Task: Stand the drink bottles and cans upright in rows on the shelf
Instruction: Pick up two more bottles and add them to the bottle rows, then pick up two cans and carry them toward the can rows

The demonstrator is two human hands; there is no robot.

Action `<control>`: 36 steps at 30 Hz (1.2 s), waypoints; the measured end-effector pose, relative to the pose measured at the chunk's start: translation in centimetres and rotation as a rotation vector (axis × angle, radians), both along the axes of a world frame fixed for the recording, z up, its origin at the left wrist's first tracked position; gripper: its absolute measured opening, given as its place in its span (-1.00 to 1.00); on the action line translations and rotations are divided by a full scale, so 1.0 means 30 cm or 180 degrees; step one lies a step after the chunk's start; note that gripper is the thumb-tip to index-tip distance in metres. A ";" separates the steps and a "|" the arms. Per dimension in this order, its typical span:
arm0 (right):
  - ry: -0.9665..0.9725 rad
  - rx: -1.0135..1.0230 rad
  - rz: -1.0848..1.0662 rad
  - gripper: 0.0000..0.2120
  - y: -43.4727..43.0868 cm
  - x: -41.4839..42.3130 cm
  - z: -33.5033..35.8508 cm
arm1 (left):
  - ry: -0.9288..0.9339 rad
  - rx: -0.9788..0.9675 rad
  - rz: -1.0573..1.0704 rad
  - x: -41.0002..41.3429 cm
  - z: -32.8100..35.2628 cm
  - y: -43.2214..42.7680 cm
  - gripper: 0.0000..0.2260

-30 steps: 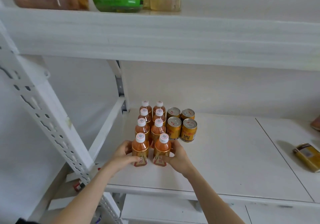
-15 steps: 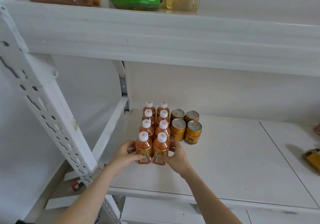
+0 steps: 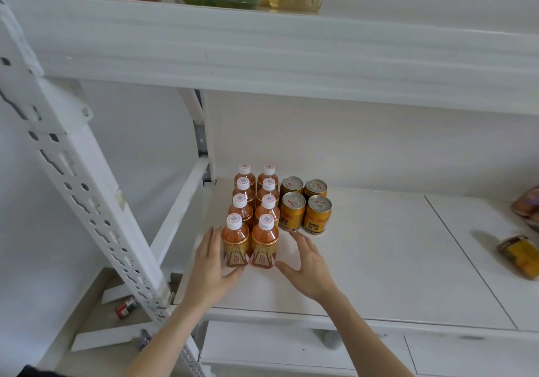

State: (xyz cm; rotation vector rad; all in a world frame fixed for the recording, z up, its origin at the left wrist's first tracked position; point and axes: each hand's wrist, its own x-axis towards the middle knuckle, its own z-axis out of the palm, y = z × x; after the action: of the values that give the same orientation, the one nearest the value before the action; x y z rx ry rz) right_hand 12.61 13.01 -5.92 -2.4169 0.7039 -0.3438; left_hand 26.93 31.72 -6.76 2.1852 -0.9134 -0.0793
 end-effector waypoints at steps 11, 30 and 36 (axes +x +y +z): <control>0.0813 -0.1047 -0.0246 -0.30 -0.099 -0.282 -0.035 | -0.1145 0.0551 0.0046 -0.209 -0.034 0.007 -0.08; 0.1158 -0.1504 -0.0497 -0.25 -0.501 -0.947 0.029 | -0.0982 0.1029 -0.0293 -0.801 0.015 -0.501 -0.29; 0.1070 -0.1473 -0.0833 -0.25 -0.646 -1.092 0.038 | -0.0966 0.1023 -0.0617 -0.914 0.035 -0.708 -0.30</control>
State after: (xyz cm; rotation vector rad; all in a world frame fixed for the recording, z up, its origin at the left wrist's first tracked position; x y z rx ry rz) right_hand -20.17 -6.39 -4.79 -2.8606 1.2082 -0.2211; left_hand -0.49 10.47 -5.71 2.4393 -1.3627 0.0150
